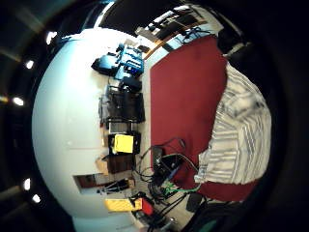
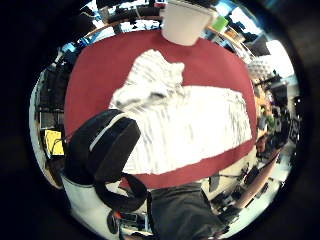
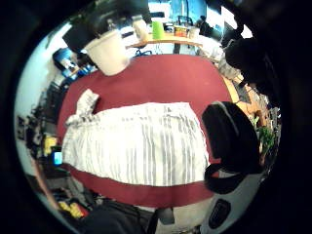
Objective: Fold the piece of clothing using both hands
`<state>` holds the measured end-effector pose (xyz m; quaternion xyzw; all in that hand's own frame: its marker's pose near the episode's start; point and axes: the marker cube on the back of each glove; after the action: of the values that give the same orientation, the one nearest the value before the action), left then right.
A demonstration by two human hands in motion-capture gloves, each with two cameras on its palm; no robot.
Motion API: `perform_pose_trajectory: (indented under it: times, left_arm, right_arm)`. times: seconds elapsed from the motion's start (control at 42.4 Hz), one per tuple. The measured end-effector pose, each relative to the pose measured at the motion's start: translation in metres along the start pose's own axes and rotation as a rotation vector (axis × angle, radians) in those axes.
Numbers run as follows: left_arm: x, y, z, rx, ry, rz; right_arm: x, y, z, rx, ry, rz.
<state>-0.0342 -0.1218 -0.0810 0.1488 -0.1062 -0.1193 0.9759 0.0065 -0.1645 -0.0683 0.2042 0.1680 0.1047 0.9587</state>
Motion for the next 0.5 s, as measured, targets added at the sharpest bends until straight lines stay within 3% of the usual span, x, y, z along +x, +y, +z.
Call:
perform_pose_trajectory:
  times: [0.142, 0.26, 0.401, 0.496]
  left_arm:
    - [0.029, 0.044, 0.014, -0.007, 0.052, 0.093]
    - [0.053, 0.060, 0.045, -0.022, 0.141, 0.158]
    - [0.072, 0.061, 0.088, -0.111, 0.232, 0.141]
    - [0.074, 0.090, 0.082, -0.195, 0.257, 0.104]
  right_arm:
    - [0.014, 0.042, -0.003, -0.101, -0.004, -0.023]
    - [0.017, 0.075, 0.013, -0.215, -0.069, 0.021]
    - [0.013, 0.102, 0.081, -0.508, -0.173, 0.158]
    - [0.011, 0.113, 0.124, -0.617, -0.112, 0.237]
